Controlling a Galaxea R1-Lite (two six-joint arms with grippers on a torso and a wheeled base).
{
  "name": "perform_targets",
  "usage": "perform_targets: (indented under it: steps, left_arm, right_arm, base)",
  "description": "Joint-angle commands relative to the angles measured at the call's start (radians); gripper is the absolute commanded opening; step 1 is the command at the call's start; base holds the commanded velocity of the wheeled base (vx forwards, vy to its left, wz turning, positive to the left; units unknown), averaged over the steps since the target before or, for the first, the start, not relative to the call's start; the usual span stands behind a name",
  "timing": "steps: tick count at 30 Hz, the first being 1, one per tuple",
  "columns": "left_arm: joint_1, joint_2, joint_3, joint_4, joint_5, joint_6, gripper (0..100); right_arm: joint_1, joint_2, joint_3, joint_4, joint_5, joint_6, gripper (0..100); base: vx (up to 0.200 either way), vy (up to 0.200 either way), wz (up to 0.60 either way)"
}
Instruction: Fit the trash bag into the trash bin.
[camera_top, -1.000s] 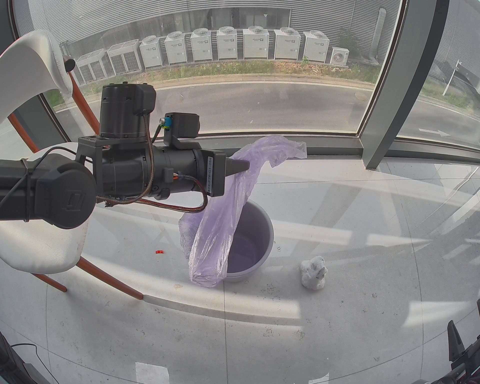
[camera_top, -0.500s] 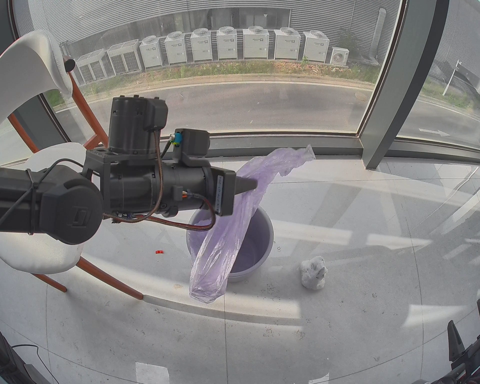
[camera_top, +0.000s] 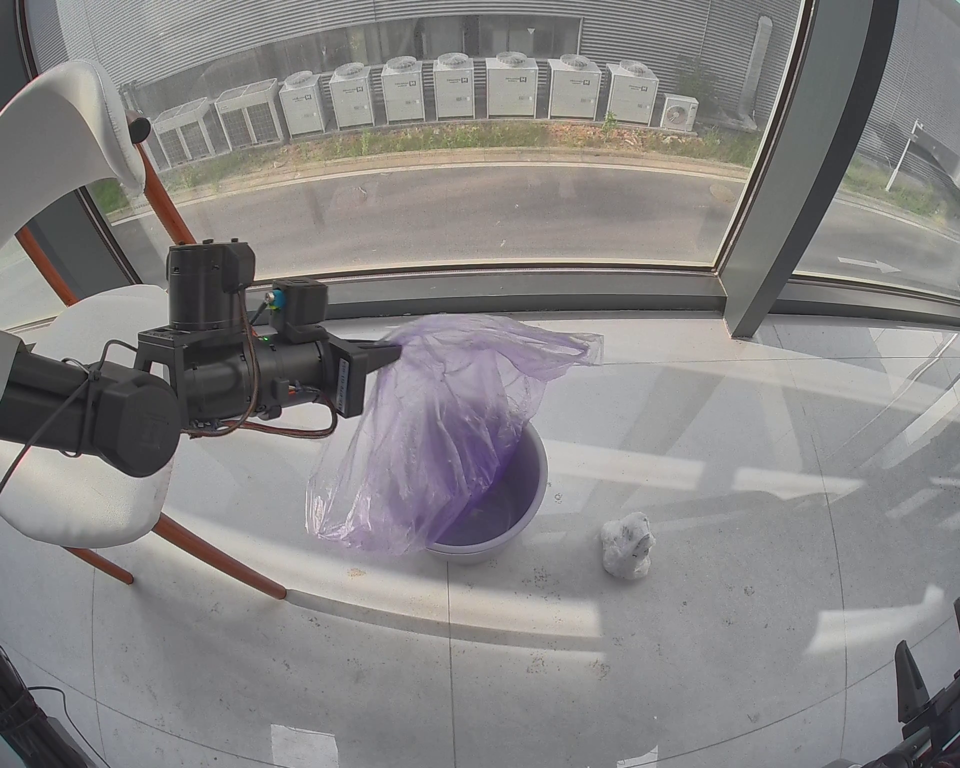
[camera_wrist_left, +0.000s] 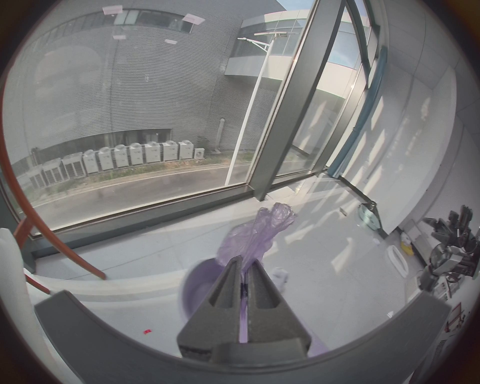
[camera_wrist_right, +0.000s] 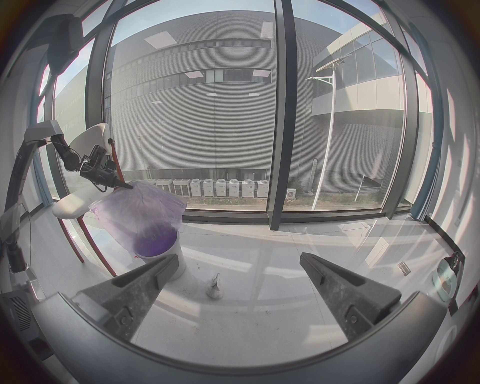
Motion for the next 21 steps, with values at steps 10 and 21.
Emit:
perform_targets:
  steps: [10,21]
  left_arm:
    - [-0.021,0.066,0.017,0.039,0.097,0.197,0]
    - [-0.08,0.072,0.038,0.054,0.103,-0.054,0]
  right_arm:
    - [0.003,-0.004,0.018,-0.001,0.006,0.003,100]
    - [0.308,0.897,-0.387,-0.306,0.056,0.476,100]
  base:
    - [0.0,0.0,0.0]
    - [0.0,0.0,0.0]
